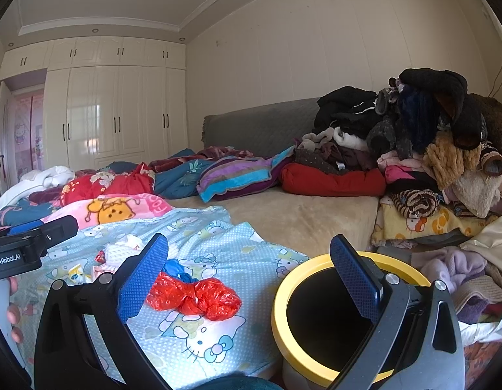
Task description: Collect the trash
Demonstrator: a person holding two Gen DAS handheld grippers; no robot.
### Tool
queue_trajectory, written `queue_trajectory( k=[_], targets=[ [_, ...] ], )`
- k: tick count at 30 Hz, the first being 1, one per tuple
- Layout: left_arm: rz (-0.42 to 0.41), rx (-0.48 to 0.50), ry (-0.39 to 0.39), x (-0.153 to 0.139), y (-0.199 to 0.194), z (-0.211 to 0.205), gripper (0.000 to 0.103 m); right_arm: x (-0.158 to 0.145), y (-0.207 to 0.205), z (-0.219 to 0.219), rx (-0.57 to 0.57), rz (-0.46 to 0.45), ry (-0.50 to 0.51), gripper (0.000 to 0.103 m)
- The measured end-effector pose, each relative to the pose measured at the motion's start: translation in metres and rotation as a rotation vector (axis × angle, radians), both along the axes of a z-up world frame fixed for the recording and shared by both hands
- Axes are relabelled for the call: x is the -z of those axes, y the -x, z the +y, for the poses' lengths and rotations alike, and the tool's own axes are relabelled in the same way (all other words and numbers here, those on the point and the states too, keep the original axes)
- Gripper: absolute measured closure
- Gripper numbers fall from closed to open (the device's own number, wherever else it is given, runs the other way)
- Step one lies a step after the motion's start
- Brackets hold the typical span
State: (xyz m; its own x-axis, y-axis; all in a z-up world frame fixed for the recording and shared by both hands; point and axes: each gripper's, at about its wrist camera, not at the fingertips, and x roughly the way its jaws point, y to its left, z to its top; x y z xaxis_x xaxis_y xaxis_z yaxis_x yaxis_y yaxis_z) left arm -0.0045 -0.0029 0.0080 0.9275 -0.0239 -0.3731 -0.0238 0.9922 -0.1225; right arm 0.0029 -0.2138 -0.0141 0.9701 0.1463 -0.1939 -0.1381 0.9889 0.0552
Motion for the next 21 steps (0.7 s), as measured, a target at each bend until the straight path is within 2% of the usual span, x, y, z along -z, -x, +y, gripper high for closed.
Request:
queue_trajectory(
  k=[10, 21],
  targets=[
    [0.005, -0.041, 0.006, 0.001, -0.009, 0.018, 0.011, 0.002, -0.014, 0.012, -0.031, 0.027, 0.012, 0.006],
    [0.02, -0.132, 0.031, 0.004, -0.019, 0.06, 0.011, 0.006, -0.045, 0.052, -0.166, 0.121, 0.059, 0.006]
  ],
)
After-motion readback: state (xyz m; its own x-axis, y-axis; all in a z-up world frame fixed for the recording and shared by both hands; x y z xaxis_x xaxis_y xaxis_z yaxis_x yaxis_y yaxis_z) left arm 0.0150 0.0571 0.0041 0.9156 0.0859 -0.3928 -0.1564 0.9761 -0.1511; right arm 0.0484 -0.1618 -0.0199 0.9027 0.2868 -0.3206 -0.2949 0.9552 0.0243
